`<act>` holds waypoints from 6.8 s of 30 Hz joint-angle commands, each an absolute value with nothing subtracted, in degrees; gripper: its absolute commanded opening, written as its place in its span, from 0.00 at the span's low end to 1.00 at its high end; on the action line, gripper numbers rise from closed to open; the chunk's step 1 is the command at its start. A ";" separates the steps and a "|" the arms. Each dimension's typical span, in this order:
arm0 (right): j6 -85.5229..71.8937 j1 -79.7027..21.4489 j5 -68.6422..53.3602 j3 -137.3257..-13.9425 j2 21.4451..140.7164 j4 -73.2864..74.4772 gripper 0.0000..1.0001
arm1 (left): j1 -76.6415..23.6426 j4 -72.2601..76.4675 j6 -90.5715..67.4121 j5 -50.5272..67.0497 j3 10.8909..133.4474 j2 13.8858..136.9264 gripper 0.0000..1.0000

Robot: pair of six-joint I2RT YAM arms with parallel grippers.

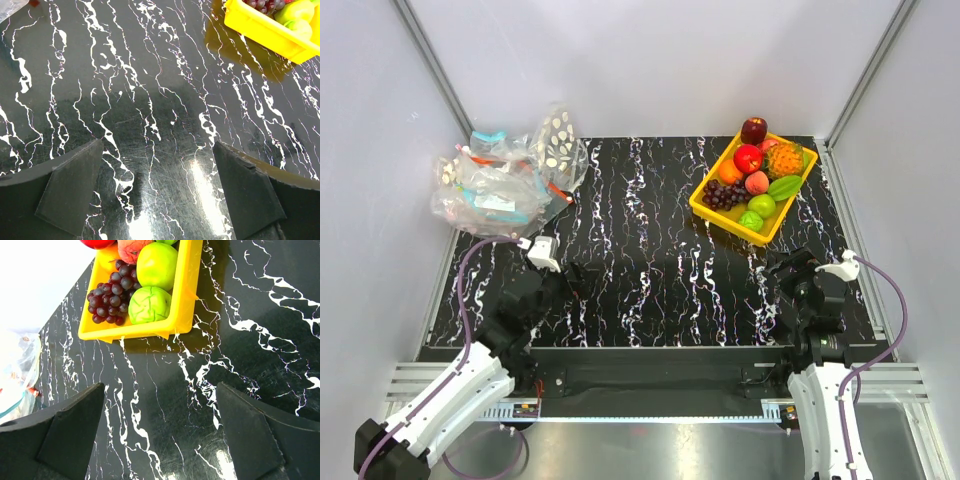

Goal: Place the food in the zip-top bag and seal the zipper
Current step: Pick up the zipper food storage bag at the center of the board, then place the zipper food storage bag at the center of the board, then pick up the zipper food storage bag at the center of the board, then pick up the fake fruit from the bin.

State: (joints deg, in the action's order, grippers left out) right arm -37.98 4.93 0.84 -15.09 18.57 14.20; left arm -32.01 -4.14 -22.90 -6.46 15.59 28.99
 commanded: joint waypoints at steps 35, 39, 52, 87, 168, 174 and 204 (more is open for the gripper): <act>-36.47 4.83 -1.32 -14.85 17.67 11.43 1.00 | 0.27 -14.49 -33.59 -9.82 71.88 79.45 0.98; -36.39 4.83 -1.41 -14.85 18.02 11.25 1.00 | -5.62 -22.66 -29.19 -13.97 85.40 83.57 0.99; -36.30 4.83 -1.67 -14.94 18.37 10.99 1.00 | -7.38 -30.16 -20.58 -22.94 122.14 111.07 0.97; -36.21 4.83 -1.67 -14.94 18.37 11.08 1.00 | -11.95 -18.90 -32.16 5.62 95.99 94.76 0.00; -34.10 4.83 -6.06 -16.96 25.84 7.91 1.00 | -55.90 -30.15 -10.90 -20.21 74.79 101.42 0.47; -33.49 4.83 -8.26 -18.89 28.56 7.47 0.97 | -55.81 -30.67 -11.60 -21.53 75.23 101.87 0.10; -26.80 -1.67 -3.96 -64.24 87.09 24.61 0.88 | -48.78 -26.01 -19.78 -8.44 73.92 91.23 0.00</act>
State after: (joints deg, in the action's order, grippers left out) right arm -27.66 0.89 -8.01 -60.25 84.51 23.09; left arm -49.19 -29.02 -19.51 -10.17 72.90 90.91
